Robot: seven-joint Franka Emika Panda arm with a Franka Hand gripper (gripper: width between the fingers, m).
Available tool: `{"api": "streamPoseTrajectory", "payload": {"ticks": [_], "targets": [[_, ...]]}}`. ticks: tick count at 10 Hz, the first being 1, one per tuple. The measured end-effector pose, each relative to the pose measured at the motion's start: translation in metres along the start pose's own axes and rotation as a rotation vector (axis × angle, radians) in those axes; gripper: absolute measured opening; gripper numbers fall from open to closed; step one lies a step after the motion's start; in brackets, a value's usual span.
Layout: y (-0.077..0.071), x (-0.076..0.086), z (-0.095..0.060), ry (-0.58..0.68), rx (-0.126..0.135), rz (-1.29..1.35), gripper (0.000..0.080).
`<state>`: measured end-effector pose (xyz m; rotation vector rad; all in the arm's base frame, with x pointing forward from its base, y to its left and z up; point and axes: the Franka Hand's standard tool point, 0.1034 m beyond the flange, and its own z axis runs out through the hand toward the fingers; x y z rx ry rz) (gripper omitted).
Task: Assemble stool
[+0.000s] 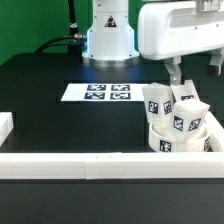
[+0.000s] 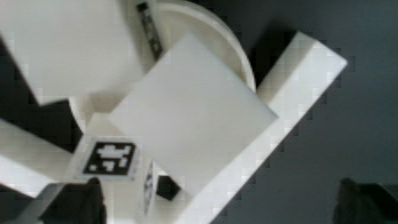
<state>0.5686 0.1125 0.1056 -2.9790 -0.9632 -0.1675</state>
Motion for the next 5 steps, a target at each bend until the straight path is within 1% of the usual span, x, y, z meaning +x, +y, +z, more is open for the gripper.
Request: {"api": "streamPoseTrajectory", "payload": {"ticks": [1, 4, 5], "targets": [[0.0023, -0.0016, 0.0003, -0.001, 0.000, -0.012, 0.0649], [0.0066, -0.0041, 0.0006, -0.011, -0.013, -0.197, 0.0649], [0.0053, -0.0054, 0.0026, -0.021, -0.019, -0.273, 0.0649]]}}
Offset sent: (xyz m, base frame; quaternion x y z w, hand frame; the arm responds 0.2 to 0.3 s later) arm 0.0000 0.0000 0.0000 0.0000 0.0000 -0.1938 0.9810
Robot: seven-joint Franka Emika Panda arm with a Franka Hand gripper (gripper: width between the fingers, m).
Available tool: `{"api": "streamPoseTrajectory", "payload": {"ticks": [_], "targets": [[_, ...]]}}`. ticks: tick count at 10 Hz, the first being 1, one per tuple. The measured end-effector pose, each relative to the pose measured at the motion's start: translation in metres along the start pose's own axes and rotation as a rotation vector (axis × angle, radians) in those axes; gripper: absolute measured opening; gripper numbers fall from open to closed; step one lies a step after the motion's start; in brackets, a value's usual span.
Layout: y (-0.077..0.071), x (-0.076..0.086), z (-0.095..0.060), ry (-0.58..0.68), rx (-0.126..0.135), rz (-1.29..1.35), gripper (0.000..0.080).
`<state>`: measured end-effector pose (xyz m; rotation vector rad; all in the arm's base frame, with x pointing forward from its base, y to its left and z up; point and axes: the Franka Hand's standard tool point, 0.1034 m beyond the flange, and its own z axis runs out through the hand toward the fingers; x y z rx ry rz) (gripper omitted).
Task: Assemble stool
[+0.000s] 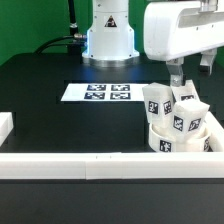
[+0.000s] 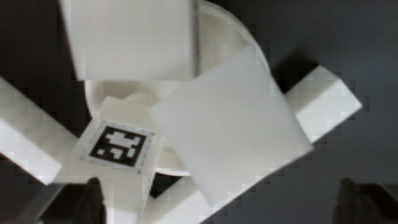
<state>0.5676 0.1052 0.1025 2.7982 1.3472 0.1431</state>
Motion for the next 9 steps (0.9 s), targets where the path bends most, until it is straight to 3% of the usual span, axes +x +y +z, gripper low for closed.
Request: {"api": "streamPoseTrajectory", "payload": {"ticks": [5, 9], "targets": [[-0.002, -0.005, 0.008, -0.039, -0.012, -0.341, 0.0649], [-0.006, -0.005, 0.014, -0.047, -0.005, -0.322, 0.0622]]}}
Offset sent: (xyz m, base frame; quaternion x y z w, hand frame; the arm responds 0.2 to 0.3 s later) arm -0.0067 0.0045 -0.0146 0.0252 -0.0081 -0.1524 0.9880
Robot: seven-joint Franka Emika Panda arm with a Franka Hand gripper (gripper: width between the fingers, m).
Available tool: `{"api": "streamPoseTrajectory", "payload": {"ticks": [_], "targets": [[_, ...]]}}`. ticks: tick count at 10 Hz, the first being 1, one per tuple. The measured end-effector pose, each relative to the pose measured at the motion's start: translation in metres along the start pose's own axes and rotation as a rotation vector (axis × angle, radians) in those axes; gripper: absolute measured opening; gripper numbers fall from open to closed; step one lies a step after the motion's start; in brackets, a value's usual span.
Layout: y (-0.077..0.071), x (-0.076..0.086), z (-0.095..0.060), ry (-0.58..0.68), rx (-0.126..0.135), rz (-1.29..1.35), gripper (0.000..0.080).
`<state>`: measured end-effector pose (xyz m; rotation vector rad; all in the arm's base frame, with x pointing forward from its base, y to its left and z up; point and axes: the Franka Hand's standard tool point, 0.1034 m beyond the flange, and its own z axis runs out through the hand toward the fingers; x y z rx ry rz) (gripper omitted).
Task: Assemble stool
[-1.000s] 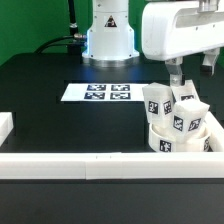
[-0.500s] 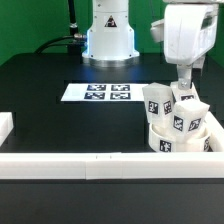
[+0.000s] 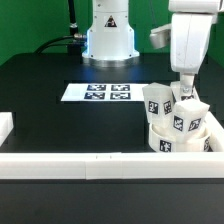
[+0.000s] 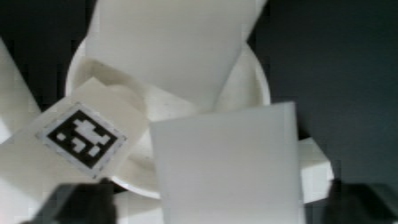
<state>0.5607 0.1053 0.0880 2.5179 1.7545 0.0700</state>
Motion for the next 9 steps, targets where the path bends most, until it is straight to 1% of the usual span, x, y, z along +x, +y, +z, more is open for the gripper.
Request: {"api": "streamPoseTrajectory", "payload": {"ticks": [1, 2, 5, 6, 9], "targets": [[0.0003, -0.0005, 0.0000, 0.000, 0.000, 0.001, 0.0446], [0.0004, -0.0007, 0.0000, 0.000, 0.000, 0.002, 0.0335], [0.0006, -0.0012, 0.0001, -0.001, 0.000, 0.037, 0.0335], [-0.0001, -0.0029, 0.0004, -0.006, 0.010, 0.132, 0.0335], [-0.0005, 0.0002, 0.0006, -0.004, 0.010, 0.521, 0.0337]]}}
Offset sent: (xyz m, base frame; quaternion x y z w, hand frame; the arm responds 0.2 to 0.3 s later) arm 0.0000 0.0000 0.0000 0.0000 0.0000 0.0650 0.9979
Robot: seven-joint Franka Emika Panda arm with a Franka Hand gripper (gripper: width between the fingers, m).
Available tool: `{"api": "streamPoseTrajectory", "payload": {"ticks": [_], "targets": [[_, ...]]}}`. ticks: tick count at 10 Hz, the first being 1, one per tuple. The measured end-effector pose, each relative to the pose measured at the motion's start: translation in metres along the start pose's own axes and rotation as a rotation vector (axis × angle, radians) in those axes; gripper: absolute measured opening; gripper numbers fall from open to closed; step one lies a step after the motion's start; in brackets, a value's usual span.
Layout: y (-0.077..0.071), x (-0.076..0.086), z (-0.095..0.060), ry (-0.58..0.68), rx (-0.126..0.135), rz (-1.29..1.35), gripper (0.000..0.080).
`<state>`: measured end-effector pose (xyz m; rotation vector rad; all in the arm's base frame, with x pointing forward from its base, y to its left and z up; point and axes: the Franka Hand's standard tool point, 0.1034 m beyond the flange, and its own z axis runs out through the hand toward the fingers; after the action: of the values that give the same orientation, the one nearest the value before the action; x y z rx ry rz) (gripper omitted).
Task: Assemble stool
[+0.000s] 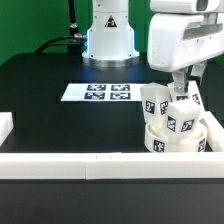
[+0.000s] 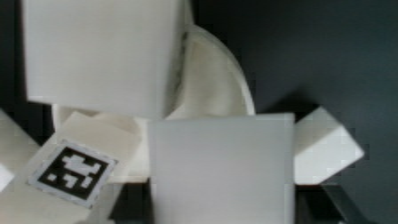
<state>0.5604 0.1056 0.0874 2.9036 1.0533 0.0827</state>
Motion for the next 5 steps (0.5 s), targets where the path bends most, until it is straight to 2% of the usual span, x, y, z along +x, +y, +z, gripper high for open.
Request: {"api": "streamPoseTrajectory", "payload": {"ticks": [3, 5], "targets": [[-0.0029, 0.0054, 0.0005, 0.010, 0.004, 0.400, 0.0337], [-0.0013, 0.0067, 0.0002, 0.014, 0.002, 0.470, 0.0337]]}}
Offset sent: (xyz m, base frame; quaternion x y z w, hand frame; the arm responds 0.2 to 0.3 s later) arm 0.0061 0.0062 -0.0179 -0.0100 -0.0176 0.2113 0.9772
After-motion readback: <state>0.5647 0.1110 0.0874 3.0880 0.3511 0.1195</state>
